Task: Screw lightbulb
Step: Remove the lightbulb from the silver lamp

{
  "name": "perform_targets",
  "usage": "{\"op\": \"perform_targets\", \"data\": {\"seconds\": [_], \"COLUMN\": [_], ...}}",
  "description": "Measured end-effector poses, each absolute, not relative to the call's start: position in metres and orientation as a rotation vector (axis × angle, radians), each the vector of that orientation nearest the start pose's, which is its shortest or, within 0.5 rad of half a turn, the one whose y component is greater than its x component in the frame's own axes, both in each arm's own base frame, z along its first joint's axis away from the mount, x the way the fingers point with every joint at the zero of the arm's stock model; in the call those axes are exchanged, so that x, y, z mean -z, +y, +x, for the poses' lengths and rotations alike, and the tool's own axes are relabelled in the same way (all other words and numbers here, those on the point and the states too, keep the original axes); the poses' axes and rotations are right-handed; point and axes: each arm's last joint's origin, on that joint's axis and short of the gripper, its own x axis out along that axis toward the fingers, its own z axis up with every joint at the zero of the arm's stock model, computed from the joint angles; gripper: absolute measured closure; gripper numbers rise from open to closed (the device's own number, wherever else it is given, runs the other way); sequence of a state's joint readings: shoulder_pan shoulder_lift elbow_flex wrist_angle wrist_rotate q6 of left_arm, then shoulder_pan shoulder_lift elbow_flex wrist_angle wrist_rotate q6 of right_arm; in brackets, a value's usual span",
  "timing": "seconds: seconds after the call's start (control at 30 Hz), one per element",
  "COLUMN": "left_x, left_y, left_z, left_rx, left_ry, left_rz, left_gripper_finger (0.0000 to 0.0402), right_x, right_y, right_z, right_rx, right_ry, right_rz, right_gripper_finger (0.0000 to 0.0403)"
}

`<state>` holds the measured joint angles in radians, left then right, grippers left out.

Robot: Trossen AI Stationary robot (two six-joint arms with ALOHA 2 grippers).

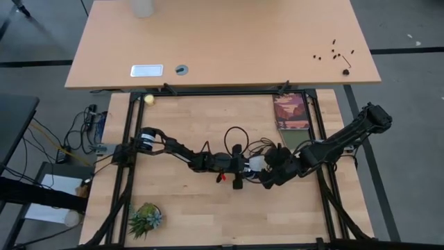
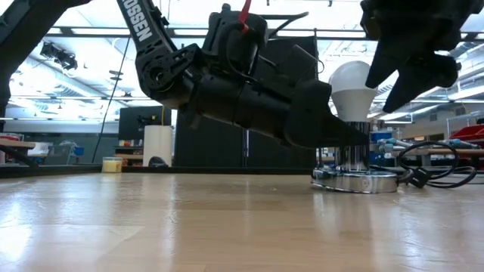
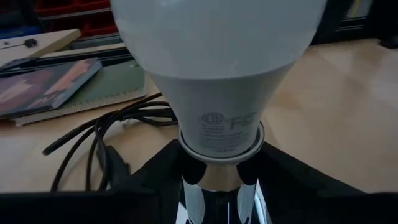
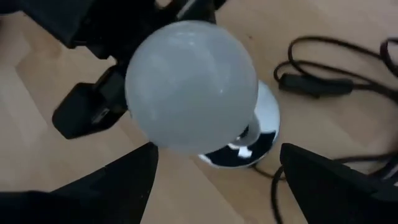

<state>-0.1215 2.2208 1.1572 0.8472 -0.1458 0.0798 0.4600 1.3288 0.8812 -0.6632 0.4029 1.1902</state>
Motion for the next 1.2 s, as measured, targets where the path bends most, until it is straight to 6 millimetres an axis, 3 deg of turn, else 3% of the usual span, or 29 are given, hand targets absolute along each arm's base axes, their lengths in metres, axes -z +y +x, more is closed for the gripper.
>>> {"op": "perform_targets", "data": {"seconds": [0.2,0.37,0.5,0.67,0.93,1.2], "left_x": [-0.108,-0.109,-0.110,-0.110,-0.109,-0.108], "left_y": [-0.044,-0.041,-0.041,-0.043,-0.043,-0.043], "left_z": [0.442,0.442,0.442,0.442,0.442,0.442], "left_rx": [-0.151,-0.237,-0.254,-0.253,-0.254,-0.256], "left_ry": [0.219,0.208,0.187,0.178,0.198,0.209], "left_rz": [0.112,0.046,-0.017,-0.035,-0.032,-0.028], "left_gripper_finger": [0.0220,0.0220,0.0220,0.0220,0.0220,0.0220], "right_x": [-0.225,-0.228,-0.222,-0.214,-0.217,-0.187], "right_y": [0.104,0.113,0.112,0.110,0.125,0.143], "right_z": [0.239,0.259,0.270,0.275,0.266,0.270], "right_rx": [0.618,0.687,0.766,0.861,0.923,0.951], "right_ry": [0.928,0.855,0.807,0.735,0.485,0.451], "right_rz": [0.605,0.511,0.533,0.567,0.486,0.403], "right_gripper_finger": [0.0057,0.0057,0.0057,0.0057,0.0057,0.0057]}}
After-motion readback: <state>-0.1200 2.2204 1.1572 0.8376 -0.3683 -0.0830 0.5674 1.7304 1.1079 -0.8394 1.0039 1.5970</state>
